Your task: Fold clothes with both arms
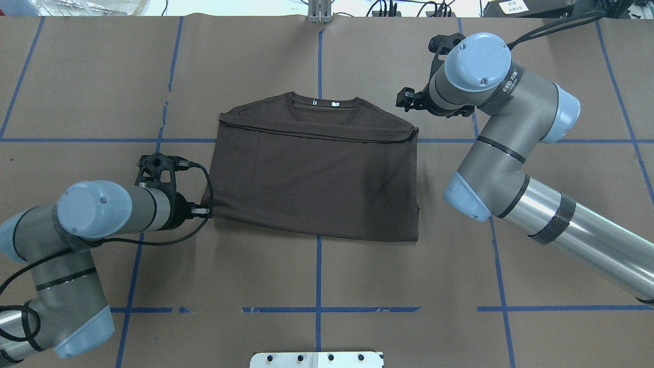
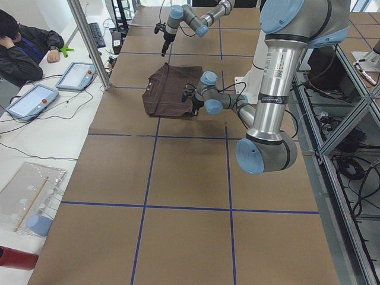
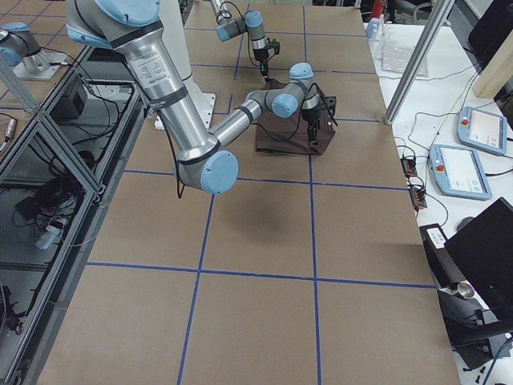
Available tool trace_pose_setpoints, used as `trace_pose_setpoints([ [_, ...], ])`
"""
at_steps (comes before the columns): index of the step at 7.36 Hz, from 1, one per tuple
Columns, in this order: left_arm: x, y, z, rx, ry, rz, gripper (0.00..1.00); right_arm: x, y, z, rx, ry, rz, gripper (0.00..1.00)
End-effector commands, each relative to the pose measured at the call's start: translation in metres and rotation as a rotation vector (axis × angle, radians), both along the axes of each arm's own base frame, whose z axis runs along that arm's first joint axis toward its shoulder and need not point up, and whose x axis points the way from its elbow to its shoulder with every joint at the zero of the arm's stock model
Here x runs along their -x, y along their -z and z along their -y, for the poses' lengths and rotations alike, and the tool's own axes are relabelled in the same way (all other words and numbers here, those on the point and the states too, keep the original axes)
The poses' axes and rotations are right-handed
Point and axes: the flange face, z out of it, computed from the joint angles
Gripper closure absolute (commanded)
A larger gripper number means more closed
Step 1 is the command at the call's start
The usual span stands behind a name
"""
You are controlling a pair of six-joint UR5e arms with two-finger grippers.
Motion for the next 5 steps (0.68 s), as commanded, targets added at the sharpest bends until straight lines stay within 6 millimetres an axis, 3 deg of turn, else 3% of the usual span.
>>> trace_pose_setpoints([
  [1, 0.047, -0.035, 0.079, -0.101, 0.034, 0.127, 1.00, -0.001, 0.001, 0.001, 0.001, -0.002, 0.002, 0.00],
  [3, 0.035, -0.024, 0.183, -0.122, 0.094, 0.188, 1.00, -0.001, 0.005, 0.001, -0.002, -0.006, 0.006, 0.00],
  [4, 0.040, -0.022, 0.237, -0.157, 0.117, 0.212, 1.00, -0.001, 0.005, 0.001, -0.001, -0.006, 0.008, 0.00],
  [5, 0.037, -0.042, 0.285, -0.176, 0.136, 0.228, 1.00, -0.001, 0.006, 0.001, -0.002, -0.008, 0.012, 0.00],
])
